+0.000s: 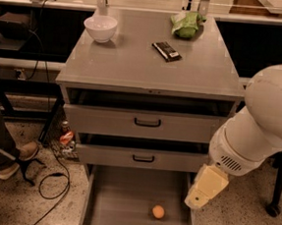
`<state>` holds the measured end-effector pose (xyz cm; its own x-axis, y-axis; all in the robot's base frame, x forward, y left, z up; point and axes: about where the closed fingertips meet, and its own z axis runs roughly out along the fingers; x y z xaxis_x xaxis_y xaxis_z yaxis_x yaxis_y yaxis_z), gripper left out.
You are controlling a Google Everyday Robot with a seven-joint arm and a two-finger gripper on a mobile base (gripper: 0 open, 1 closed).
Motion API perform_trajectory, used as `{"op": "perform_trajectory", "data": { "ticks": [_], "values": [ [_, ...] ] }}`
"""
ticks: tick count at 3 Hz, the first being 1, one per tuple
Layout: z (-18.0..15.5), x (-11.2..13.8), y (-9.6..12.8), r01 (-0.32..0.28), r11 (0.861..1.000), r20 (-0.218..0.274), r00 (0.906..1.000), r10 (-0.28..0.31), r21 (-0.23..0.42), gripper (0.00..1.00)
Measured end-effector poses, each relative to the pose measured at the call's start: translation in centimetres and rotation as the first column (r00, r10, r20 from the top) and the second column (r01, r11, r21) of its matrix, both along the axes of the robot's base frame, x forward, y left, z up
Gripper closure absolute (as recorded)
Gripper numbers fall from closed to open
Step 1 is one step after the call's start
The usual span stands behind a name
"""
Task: Pick orange from bottom drawer and place on counter
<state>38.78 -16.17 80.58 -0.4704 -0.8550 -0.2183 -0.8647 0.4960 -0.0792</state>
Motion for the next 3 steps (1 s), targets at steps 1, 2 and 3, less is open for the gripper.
{"op": "perform_trajectory", "data": {
  "ticks": [1,2,3],
  "values": [
    [-0.9,0.4,-0.2,0.034,0.999,-0.004,0.9994,-0.034,0.029,0.00],
    [-9.2,4.0,0.3,0.140,0.988,-0.079,0.9876,-0.135,0.058,0.00],
    [-16.5,6.4,1.1,0.262,0.963,-0.163,0.9548,-0.249,0.063,0.00]
  ]
}}
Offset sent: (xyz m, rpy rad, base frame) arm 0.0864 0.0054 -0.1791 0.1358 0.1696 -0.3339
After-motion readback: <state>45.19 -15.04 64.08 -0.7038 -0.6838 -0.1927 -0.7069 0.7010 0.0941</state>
